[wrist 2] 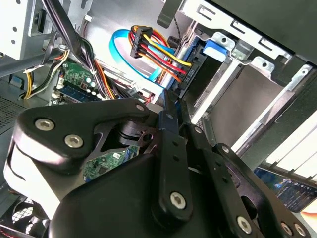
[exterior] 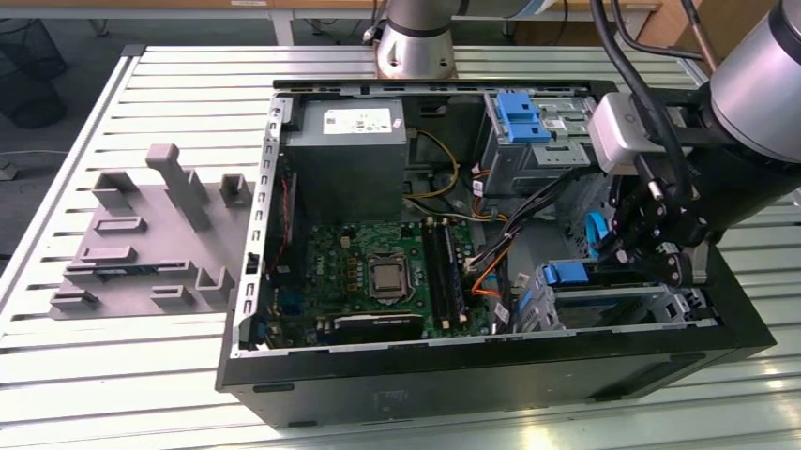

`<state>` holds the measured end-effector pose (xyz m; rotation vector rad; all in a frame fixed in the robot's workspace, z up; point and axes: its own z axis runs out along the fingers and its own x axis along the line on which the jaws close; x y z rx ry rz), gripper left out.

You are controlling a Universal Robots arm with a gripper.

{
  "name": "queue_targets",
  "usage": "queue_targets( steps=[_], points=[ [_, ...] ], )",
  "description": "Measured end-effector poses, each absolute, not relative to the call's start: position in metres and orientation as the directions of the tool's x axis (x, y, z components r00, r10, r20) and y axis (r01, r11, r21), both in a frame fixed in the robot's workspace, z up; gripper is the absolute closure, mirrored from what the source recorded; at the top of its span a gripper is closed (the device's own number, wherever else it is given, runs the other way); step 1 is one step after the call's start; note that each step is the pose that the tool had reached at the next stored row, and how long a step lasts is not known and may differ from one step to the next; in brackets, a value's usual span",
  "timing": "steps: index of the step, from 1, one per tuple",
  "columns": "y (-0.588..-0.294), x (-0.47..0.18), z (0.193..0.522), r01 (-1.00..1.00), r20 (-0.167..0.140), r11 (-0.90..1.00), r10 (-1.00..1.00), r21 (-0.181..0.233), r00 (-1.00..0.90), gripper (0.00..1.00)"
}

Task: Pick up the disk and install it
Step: 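Insert the second disk wire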

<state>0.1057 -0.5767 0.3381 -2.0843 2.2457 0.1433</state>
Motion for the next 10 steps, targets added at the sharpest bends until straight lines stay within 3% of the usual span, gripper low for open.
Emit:
queue_targets(
  steps=[10],
  points=[
    [-0.578, 0.1063, 0.336, -0.997, -0.117, 0.073, -0.99, 0.018, -0.075, 0.84]
  ],
)
